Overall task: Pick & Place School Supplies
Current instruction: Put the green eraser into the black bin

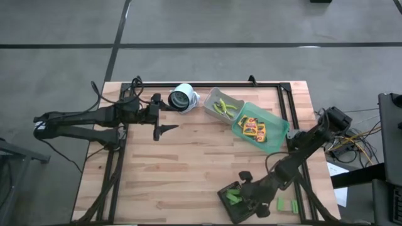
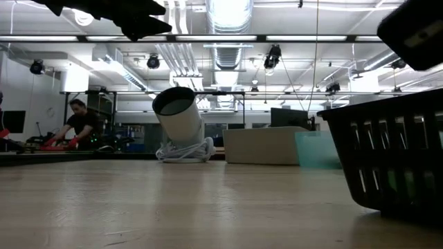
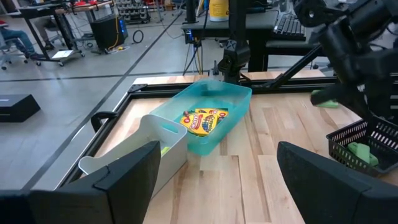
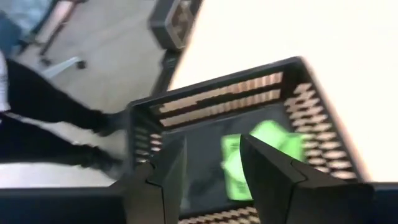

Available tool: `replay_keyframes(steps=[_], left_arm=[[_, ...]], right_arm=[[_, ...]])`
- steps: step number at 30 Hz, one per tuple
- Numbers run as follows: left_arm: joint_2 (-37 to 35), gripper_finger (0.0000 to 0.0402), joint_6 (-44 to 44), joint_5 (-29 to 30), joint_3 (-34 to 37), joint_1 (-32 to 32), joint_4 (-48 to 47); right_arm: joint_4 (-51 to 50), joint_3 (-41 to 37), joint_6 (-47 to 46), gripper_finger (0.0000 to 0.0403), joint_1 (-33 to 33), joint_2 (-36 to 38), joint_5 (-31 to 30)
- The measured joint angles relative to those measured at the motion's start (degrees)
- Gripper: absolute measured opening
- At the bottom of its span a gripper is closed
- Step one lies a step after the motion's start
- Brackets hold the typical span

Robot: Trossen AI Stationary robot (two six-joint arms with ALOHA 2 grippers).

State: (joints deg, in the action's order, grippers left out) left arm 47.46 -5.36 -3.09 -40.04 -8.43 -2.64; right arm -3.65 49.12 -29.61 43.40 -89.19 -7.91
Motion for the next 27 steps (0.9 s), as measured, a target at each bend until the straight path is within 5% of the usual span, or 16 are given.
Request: replay_keyframes(steps=[11,27], left_arm=[[0.0,0.0328,0.0,0.0,0.0,0.0,0.0],[0.0,0.0328,0.0,0.0,0.0,0.0,0.0]], right_arm=[[-18.1,0.0,-2.8,0.0141,0.1,14.1,-10.2],[-36.0,-0.1,-33.8,0.0134,0.1,28.1,-14.8]])
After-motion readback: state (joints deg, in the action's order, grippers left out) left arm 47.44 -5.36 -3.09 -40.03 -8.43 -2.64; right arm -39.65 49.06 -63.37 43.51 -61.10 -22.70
